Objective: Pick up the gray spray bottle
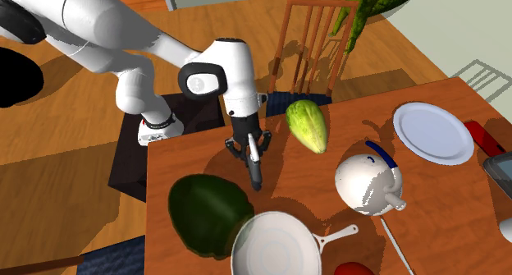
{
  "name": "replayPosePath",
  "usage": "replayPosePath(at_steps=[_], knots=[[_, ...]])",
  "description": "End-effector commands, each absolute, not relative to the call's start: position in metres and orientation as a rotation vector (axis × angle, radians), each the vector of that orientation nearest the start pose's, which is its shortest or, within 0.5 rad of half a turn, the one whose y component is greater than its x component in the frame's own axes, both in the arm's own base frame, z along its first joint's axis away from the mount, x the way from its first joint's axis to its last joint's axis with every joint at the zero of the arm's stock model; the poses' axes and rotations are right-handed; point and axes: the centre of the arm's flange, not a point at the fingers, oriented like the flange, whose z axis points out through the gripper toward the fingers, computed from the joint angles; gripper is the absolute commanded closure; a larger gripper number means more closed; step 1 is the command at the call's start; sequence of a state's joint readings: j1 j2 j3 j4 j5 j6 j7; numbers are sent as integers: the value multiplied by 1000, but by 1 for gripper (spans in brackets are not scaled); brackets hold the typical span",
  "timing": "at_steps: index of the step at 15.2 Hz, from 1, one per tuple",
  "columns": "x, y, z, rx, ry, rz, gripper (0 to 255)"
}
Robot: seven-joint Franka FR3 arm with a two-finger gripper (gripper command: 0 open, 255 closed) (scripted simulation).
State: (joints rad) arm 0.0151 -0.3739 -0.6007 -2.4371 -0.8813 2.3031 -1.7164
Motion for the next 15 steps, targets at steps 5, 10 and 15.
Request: replayPosePath(at_steps=[5,10,15], knots=[[371,-273,470,1799,2006,-499,255],[371,-273,496,1799,2006,-499,255],[371,-273,513,1799,2006,-499,255]])
